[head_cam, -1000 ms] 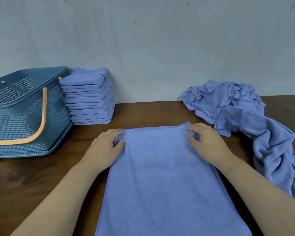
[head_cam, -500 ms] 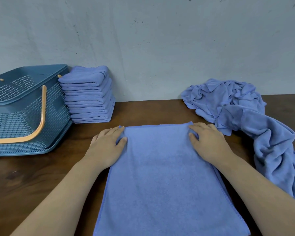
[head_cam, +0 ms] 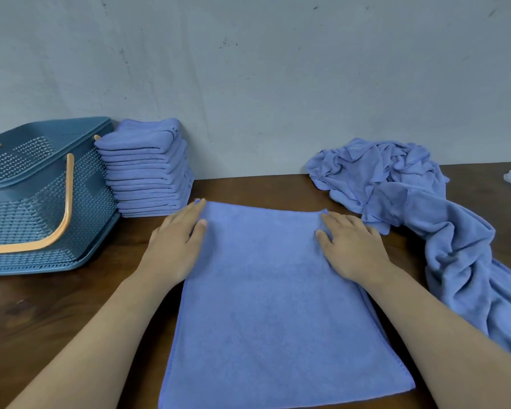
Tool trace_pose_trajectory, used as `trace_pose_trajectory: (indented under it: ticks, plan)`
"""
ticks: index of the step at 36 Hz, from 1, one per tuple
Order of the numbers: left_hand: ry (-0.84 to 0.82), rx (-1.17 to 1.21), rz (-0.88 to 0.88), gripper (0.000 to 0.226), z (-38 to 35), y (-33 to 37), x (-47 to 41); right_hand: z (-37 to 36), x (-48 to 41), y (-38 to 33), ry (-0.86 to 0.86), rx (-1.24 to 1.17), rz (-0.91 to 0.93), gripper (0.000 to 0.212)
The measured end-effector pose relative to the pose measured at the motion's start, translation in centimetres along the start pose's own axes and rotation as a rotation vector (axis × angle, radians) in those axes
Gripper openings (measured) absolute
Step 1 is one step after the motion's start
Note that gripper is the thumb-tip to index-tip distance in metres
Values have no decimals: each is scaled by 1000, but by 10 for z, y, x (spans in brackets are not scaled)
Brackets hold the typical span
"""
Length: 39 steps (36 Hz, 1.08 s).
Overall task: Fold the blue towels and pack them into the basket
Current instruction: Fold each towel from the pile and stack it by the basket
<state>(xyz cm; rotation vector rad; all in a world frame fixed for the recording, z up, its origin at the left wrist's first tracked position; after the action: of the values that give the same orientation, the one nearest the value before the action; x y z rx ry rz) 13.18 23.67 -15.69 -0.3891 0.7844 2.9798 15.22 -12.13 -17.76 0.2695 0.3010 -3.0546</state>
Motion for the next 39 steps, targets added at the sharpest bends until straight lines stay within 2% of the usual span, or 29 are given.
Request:
trace_pose_trajectory:
  ticks: [2, 4, 6, 15, 18, 20, 23, 25, 27, 31, 33, 36, 39]
  plan:
    - [-48, -98, 13, 57, -6, 2, -5, 0, 1, -1, 0, 8, 4, 58]
    - [-163, -210, 41, 59, -21, -3, -4, 0, 1, -1, 0, 10, 4, 58]
    - [-217, -229, 58, 59, -28, -10, -3, 0, 0, -2, -5, 7, 3, 58]
    - [-239, -279, 31, 57, -19, -6, -5, 1, 0, 1, 5, -32, 8, 56]
    - [-160, -326, 7, 56, -10, 5, -1, 1, -1, 2, 9, -51, 8, 55]
    - [-105, -281, -4, 52, -5, 13, 5, 2, -2, 3, 12, -75, 9, 56]
    - [-112, -119, -13, 50, -11, 27, 20, 12, 1, 3, 46, -153, 4, 55]
    - [-155, -123, -44, 53, -24, 34, 33, 26, 7, -5, 116, -153, 55, 53]
    - [-204, -151, -54, 61, -39, 35, 45, 38, 19, -26, 132, -153, 182, 51]
    - [-251, -197, -47, 65, -47, 31, 47, 21, 61, -84, -168, -184, 523, 57]
    - [-280, -226, -52, 65, -48, 31, 47, 5, 78, -100, -300, -157, 619, 63]
    - [-345, -276, -47, 69, -49, 29, 49, -8, 81, -102, -389, -125, 622, 69]
    - [-370, -302, -31, 72, -47, 27, 48, -10, 66, -84, -397, -86, 521, 79]
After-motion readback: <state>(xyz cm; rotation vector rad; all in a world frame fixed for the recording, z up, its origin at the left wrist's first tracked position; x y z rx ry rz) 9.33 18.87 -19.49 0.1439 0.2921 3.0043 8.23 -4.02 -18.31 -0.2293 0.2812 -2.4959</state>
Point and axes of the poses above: each hand's wrist, its own x-axis away from the middle knuckle, its own z-axis out of the back of the hand, y = z × x, the point moved 7 cm from there along -x, towards the middle knuckle, and after that the axes turned 1 degree about -z, right-handed, at the moved point
